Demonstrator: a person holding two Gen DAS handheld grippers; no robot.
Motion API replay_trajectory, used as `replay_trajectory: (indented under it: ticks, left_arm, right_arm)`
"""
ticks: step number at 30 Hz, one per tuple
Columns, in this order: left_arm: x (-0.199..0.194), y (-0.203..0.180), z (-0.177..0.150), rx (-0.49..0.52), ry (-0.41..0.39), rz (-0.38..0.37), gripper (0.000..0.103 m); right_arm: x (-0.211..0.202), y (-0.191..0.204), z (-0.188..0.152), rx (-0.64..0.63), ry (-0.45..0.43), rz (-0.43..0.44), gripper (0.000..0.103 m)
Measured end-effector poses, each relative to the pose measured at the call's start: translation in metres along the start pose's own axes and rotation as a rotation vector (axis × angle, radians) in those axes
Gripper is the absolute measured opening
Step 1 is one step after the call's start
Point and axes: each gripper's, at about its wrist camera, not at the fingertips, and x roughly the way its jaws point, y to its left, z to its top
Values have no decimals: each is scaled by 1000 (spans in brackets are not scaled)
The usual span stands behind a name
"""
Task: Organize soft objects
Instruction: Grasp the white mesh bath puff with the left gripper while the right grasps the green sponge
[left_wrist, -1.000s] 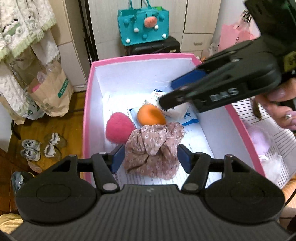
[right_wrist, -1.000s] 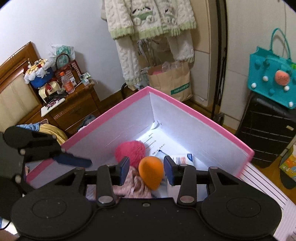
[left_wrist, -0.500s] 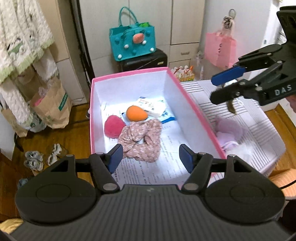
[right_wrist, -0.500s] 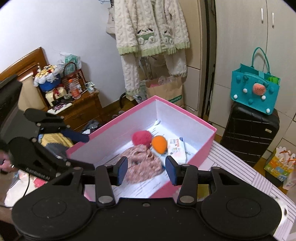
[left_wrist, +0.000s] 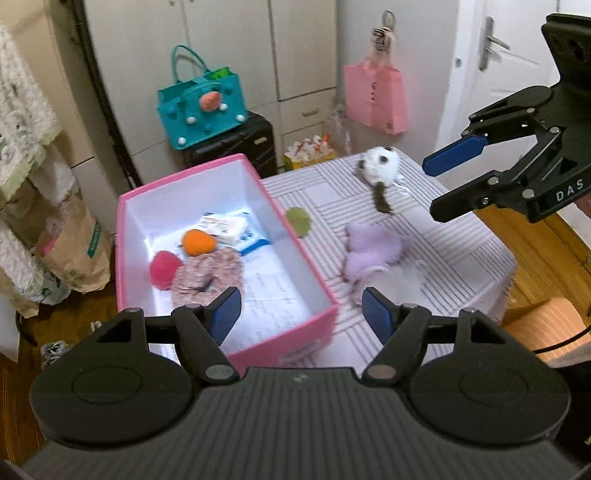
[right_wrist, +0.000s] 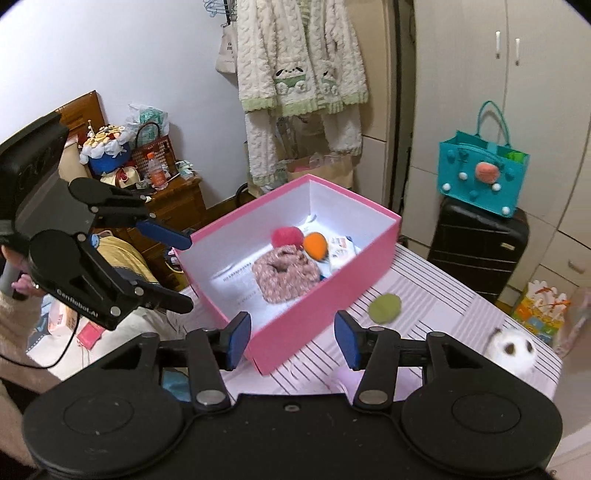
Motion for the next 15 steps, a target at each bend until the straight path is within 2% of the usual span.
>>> replay_trajectory:
  ticks: [7, 15]
  left_arm:
    - [16, -30, 1, 29, 34, -81, 72]
    - [46, -64, 0, 63, 47, -154, 72]
  right_arm:
    - [-24, -10, -41, 23, -9, -41, 59]
    - [-24, -28, -73, 40, 17, -69, 60]
